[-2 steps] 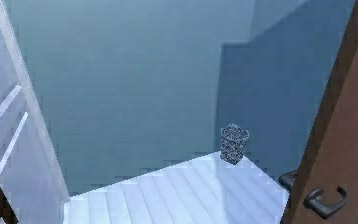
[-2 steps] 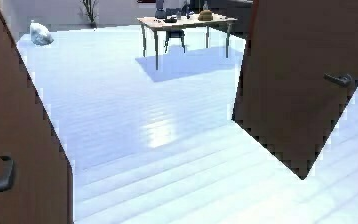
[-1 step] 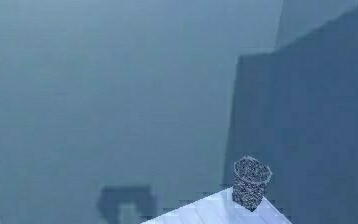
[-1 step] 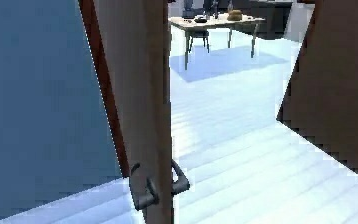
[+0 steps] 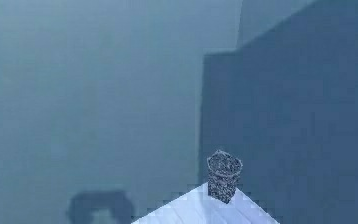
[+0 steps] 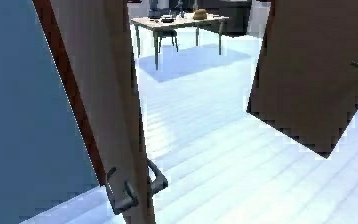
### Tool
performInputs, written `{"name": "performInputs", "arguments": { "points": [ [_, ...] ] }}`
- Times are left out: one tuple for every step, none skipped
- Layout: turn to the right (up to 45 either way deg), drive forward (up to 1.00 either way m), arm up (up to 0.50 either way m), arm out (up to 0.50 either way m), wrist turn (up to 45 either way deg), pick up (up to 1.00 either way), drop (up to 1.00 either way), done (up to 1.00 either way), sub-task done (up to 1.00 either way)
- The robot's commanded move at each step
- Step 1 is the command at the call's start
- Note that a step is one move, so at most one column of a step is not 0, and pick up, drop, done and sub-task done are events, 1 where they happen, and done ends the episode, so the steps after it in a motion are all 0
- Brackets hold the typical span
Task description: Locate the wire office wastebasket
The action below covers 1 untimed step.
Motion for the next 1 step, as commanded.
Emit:
{"name": "performInputs", "arguments": {
  "points": [
    [0.0, 0.30, 0.00, 0.00, 0.0, 0.00, 0.00, 0.00, 0.00]
  ]
}}
